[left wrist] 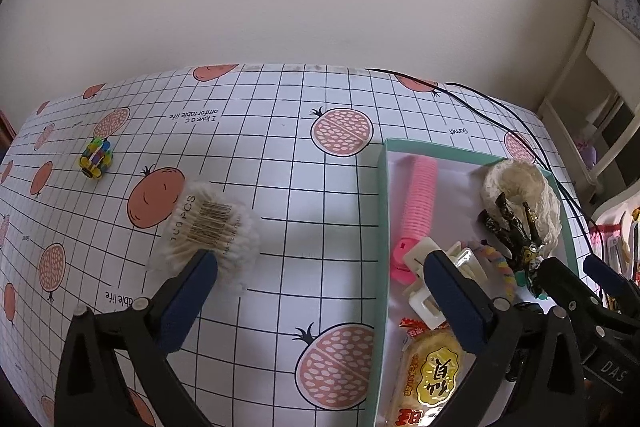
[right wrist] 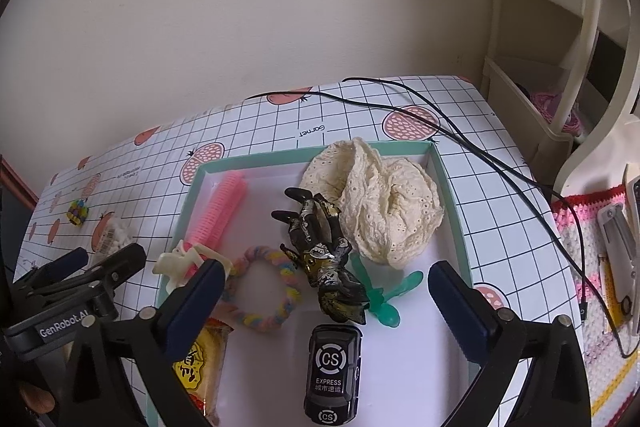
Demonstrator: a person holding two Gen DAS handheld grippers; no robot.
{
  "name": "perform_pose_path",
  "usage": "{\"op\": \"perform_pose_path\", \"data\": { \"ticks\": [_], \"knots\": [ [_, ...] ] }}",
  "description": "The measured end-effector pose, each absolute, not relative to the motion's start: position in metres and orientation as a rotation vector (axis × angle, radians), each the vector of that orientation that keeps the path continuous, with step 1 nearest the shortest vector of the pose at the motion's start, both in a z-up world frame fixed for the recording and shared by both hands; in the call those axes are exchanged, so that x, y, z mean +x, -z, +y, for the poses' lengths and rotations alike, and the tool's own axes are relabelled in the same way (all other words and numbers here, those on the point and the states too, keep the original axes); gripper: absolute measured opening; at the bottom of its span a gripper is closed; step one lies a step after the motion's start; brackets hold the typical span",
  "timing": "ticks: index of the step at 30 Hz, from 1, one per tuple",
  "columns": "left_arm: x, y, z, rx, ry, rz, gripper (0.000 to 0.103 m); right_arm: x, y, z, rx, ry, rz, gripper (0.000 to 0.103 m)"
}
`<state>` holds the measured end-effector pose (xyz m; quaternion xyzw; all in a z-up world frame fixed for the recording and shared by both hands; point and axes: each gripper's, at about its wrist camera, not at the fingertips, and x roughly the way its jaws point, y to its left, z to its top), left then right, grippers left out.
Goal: Organize objects
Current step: 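Move left tool to the colourful block toy while right tool approaches the cotton swab bag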
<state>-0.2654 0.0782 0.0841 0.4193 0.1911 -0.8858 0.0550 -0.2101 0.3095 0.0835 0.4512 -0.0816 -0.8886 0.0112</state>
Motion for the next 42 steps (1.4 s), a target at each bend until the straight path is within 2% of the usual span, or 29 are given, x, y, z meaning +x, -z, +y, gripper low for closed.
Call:
{"op": "perform_pose_path", "data": {
  "ticks": [19, 28, 42],
  "knots": [
    [-0.250, -0.081, 0.039, 1.220, 2.672, 0.634, 0.103, -0.211, -0.104, 0.277, 1.358, 2.799, -0.181, 0.103],
    [-0.226, -0.077, -0.030, 1.121, 2.581, 0.666, 0.103, -0.214, -0.122, 0.227, 1.261, 2.765, -0.158, 0.103],
    [-0.191, -0.052, -0.123, 1.046, 2.457, 0.760, 0.103, -0.217, -0.109, 0.130, 1.241, 2.613, -0.035, 0.103]
  ]
}}
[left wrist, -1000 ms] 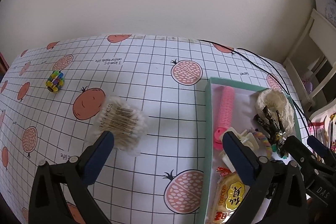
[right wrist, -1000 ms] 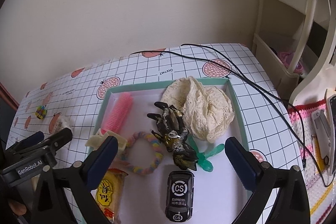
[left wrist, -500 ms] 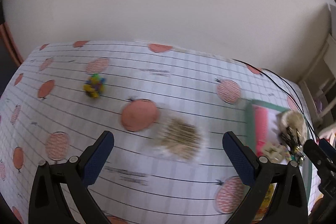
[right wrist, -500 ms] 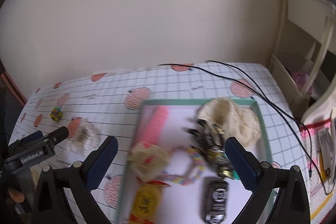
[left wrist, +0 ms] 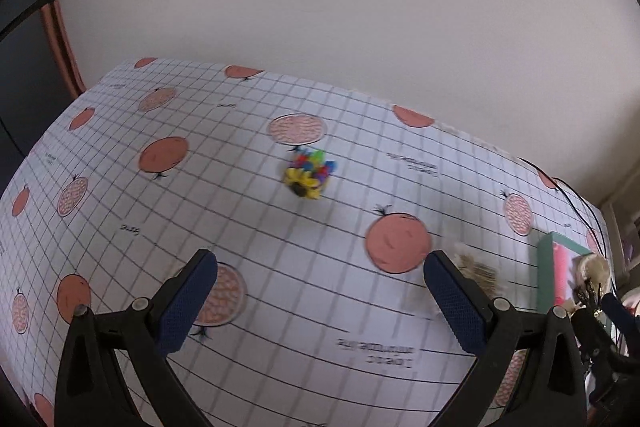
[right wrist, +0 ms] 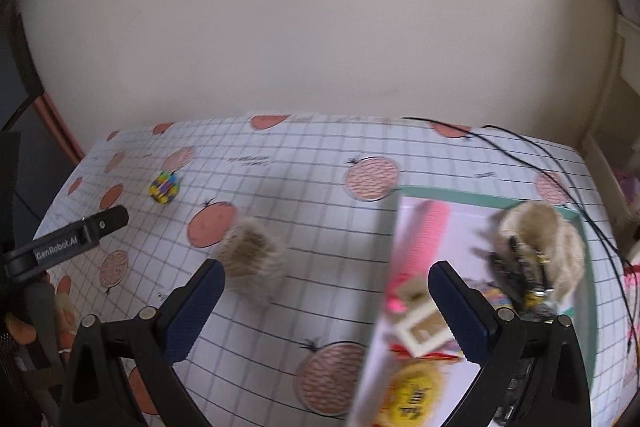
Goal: Organize objects
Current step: 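Move left tool to the colourful block toy while right tool approaches the cotton swab bag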
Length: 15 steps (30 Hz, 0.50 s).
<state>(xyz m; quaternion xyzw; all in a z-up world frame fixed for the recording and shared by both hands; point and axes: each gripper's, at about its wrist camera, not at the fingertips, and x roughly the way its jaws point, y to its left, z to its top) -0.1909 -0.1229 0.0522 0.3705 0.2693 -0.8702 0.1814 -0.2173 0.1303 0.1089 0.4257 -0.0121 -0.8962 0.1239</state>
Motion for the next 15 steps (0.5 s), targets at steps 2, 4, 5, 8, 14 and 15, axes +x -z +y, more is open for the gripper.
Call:
{"op": "perform_pose_path", "data": {
  "ticks": [2, 4, 5, 8, 14, 15],
  "knots": [
    [-0.189, -0.049, -0.132, 1.059, 2.444, 0.768, 0.103, -0.217, -0.106, 0.120, 1.244, 2.596, -0.017, 0.103],
    [-0.185, -0.047, -0.139, 1.047, 2.442, 0.768, 0.103, -0.217, -0.104, 0.110, 1.241, 2.583, -0.001, 0.103],
    [-0.185, -0.044, -0.144, 1.048, 2.432, 0.773, 0.103, -0.217, -0.102, 0.105, 1.240, 2.576, 0.008, 0.103],
    [-0.186, -0.033, -0.153, 1.060, 2.417, 0.810, 0.103, -0.218, -0.092, 0.091, 1.261, 2.552, 0.057, 0.103],
    [-0.204, -0.019, -0.160, 1.101, 2.468, 0.877, 0.103, -0.222, -0.072, 0.073, 1.310, 2.523, 0.078, 0.103],
    [-0.209, -0.018, -0.159, 1.106, 2.478, 0.851, 0.103, -0.224, -0.067, 0.071, 1.322, 2.516, 0.078, 0.103]
  ]
}}
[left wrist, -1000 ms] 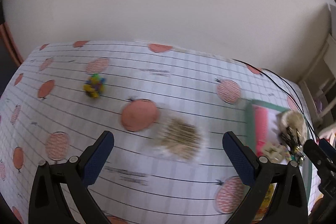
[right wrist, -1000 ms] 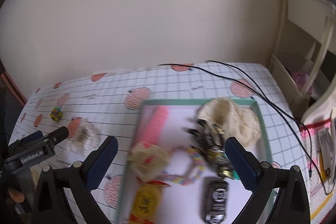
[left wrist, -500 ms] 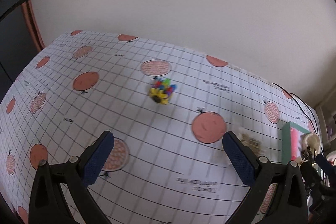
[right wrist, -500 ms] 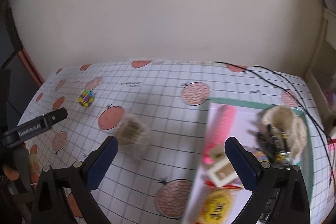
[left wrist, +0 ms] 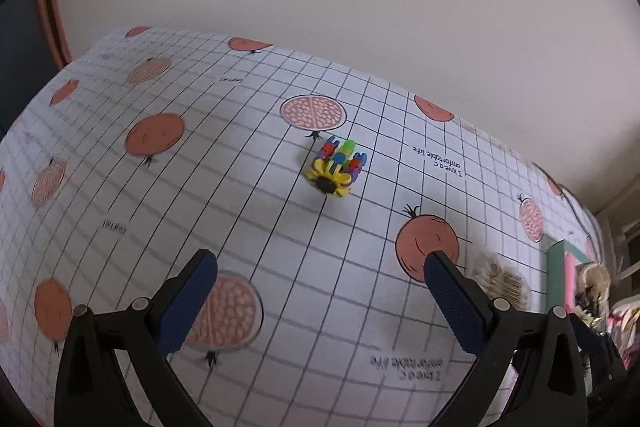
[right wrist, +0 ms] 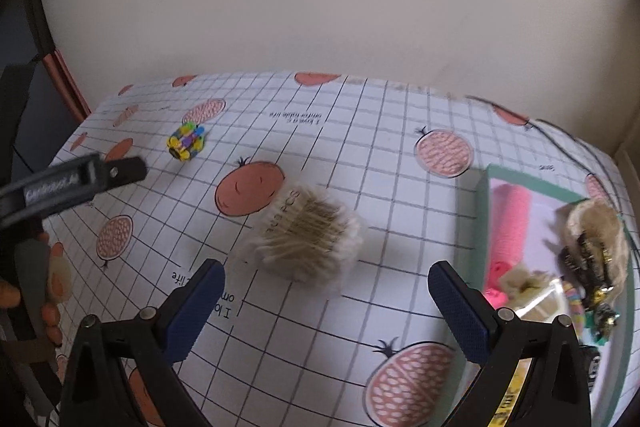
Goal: Organize objects
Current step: 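Move left tool to the colourful block toy while right tool approaches the cotton swab bag, then close left tool on the block toy while right tool grasps the cotton swab bag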
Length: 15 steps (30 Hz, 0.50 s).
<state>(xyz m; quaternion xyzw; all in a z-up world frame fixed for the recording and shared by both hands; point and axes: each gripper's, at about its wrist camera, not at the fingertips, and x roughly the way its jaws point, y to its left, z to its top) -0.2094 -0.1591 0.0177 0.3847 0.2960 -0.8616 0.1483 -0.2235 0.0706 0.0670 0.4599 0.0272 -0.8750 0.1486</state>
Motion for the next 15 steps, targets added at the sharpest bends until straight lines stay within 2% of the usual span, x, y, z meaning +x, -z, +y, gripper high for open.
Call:
{"op": "perform_pose_path", "data": {
  "ticks": [7, 15],
  "knots": [
    [-0.241, -0.005, -0.165, 1.131, 2.541, 0.856, 0.103, -0.233, -0.044, 0.062, 1.383, 2.506, 0.067, 0.103],
    [-0.273, 0.010, -0.176, 1.159, 2.550, 0.777, 0.103, -0.243, -0.029, 0.049, 1.393, 2.499, 0.113, 0.103]
  ]
}}
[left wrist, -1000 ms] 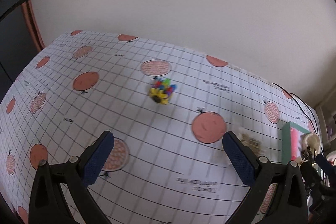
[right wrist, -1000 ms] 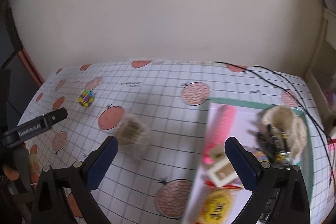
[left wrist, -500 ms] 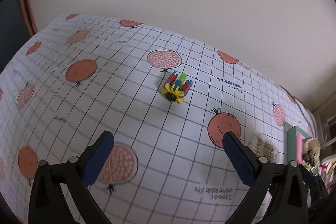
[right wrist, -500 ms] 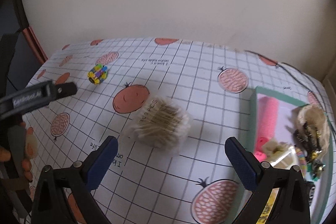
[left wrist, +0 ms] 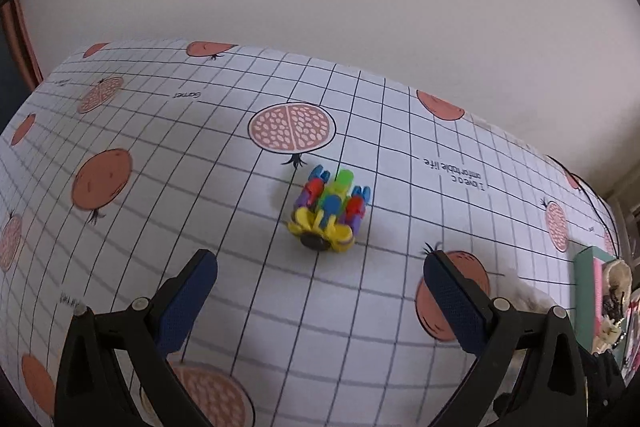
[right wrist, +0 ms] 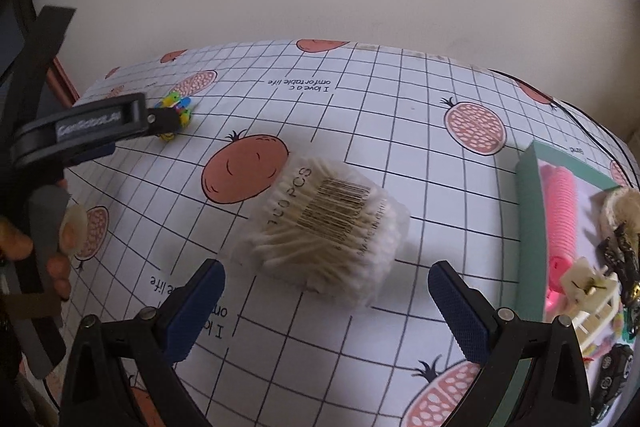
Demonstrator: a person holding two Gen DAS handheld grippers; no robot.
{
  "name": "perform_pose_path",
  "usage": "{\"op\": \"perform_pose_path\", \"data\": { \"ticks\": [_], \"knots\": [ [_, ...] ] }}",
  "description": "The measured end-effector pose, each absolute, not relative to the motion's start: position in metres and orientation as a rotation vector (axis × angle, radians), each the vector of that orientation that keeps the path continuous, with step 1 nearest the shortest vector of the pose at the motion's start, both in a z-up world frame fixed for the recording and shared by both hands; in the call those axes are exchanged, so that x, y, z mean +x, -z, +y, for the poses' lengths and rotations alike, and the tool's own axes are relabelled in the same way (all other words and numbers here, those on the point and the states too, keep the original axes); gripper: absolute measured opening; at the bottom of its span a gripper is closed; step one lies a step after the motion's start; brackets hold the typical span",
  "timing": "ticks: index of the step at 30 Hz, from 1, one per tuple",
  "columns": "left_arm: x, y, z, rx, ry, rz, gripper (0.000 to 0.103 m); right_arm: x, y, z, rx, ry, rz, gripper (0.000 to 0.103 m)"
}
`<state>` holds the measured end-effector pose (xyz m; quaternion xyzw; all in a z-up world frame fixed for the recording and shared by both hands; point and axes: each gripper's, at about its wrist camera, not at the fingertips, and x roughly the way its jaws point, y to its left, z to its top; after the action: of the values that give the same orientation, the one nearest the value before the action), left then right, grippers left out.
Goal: Organize objects
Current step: 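Close left tool on the block toy while right tool grasps the cotton swab bag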
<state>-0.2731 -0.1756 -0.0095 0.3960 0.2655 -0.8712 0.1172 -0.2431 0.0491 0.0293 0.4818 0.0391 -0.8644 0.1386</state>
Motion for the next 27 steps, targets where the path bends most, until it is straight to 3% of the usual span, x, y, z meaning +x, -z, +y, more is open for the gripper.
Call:
{"op": "perform_pose_path", "data": {
  "ticks": [18, 27],
  "knots": [
    [-0.308, 0.024, -0.179, 1.222, 2.584, 0.641, 0.102, -0.250, -0.018, 0.033, 1.365, 2.538, 0.187, 0.103],
    [-0.318, 0.022, -0.178, 1.235, 2.596, 0.569, 0.090, -0.256, -0.017, 0.029, 1.378, 2.549, 0.189, 0.103]
  ]
}}
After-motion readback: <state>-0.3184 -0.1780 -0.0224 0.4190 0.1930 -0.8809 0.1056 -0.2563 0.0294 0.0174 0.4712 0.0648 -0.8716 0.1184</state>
